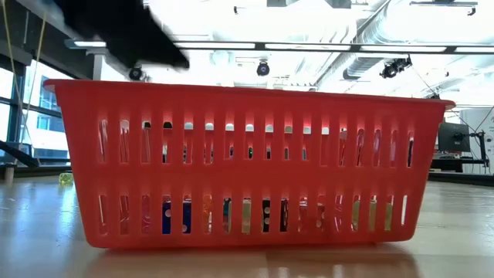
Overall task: Pick & Place Dice
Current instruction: Put the dark blue dice into the red bin
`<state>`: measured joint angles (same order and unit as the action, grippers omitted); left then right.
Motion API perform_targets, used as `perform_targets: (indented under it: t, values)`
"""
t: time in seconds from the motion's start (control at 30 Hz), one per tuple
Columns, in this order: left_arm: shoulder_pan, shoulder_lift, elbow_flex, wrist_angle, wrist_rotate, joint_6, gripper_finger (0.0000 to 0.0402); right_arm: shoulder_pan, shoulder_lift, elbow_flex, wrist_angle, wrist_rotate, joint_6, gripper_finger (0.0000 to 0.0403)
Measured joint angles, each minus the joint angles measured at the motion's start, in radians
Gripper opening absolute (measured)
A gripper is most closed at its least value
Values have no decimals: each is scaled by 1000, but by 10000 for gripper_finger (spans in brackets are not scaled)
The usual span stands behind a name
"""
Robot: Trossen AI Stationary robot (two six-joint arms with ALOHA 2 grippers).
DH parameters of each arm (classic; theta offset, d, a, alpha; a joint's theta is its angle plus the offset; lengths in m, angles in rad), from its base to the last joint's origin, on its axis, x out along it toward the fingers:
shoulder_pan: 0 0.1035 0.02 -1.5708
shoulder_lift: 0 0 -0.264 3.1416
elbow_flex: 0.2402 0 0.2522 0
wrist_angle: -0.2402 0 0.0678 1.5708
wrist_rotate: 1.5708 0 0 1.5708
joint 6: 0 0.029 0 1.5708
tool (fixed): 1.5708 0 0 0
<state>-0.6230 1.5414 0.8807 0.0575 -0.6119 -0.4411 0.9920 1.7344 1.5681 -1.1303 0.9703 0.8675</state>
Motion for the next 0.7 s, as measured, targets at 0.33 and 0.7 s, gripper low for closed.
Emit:
perform_targets:
  t: [0.33,0.7]
  values:
    - [-92,137,154,130,22,74,46,0,0,0,57,4,0,36]
    - [-53,301,228,158,32,84,75,0,7,0,175,-29,0,36]
